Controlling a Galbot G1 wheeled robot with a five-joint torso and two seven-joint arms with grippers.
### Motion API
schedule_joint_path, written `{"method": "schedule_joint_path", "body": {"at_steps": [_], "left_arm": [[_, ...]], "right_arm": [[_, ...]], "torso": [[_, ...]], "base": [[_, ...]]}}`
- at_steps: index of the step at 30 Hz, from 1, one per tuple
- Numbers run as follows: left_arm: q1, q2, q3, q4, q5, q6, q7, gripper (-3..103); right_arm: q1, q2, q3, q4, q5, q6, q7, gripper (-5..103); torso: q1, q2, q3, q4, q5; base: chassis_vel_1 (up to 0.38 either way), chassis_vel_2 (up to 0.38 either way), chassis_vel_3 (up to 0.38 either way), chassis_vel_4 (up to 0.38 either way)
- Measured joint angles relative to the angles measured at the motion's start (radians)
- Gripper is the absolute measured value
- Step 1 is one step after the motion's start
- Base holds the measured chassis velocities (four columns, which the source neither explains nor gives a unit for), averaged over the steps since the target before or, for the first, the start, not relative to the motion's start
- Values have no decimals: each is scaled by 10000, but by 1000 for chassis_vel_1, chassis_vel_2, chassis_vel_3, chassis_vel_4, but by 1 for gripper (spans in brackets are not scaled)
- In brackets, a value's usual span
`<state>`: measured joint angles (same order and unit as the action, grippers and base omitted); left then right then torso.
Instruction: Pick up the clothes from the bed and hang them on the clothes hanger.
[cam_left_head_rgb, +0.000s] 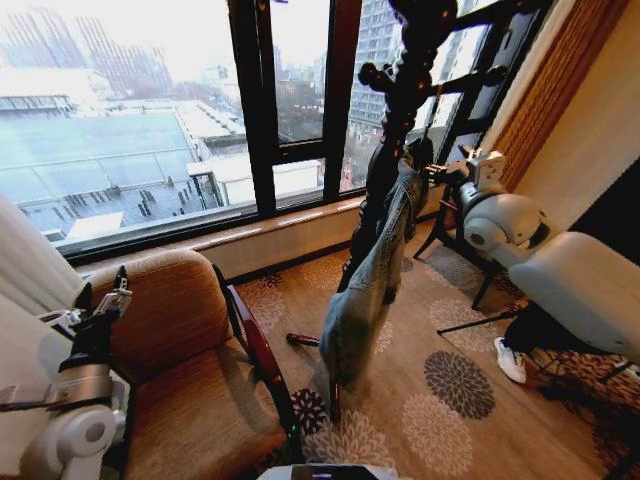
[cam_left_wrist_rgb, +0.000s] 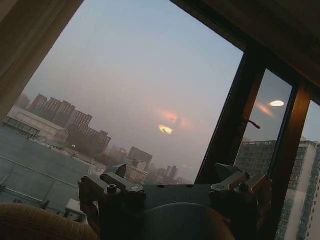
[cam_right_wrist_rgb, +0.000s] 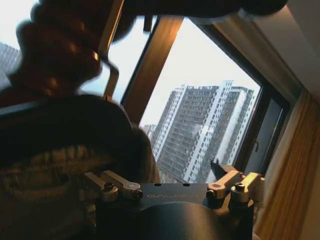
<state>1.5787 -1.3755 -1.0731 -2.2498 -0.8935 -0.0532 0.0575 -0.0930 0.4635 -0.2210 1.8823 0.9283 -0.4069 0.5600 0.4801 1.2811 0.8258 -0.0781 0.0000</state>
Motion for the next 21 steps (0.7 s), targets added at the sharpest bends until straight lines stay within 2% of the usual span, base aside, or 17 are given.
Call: {"method": "schedule_joint_path", "body": {"at_steps": [13, 14, 16, 21], "left_arm": [[107, -15, -128, -163, -34, 7, -14, 100], [152, -20, -171, -217, -42, 6, -26, 100], [198, -23, -193, -293, -43, 10, -33, 100], [221, -21, -189, -453, -33, 68, -57, 100]], "right_arm": [[-262, -186, 624, 1697, 675, 1167, 113, 100], [-271, -158, 837, 2336, 1070, 1734, 158, 100], [-260, -149, 1031, 2767, 1307, 2098, 186, 100], [-343, -289, 1109, 2959, 1337, 2116, 247, 100]], "torso": [[1, -1, 1, -3, 2], [-1, -1, 0, 0, 1], [-3, 2, -3, 7, -8], [-4, 2, -3, 0, -3]], "base": [[0, 0, 0, 0], [0, 0, 0, 0], [0, 0, 0, 0], [0, 0, 0, 0]]}}
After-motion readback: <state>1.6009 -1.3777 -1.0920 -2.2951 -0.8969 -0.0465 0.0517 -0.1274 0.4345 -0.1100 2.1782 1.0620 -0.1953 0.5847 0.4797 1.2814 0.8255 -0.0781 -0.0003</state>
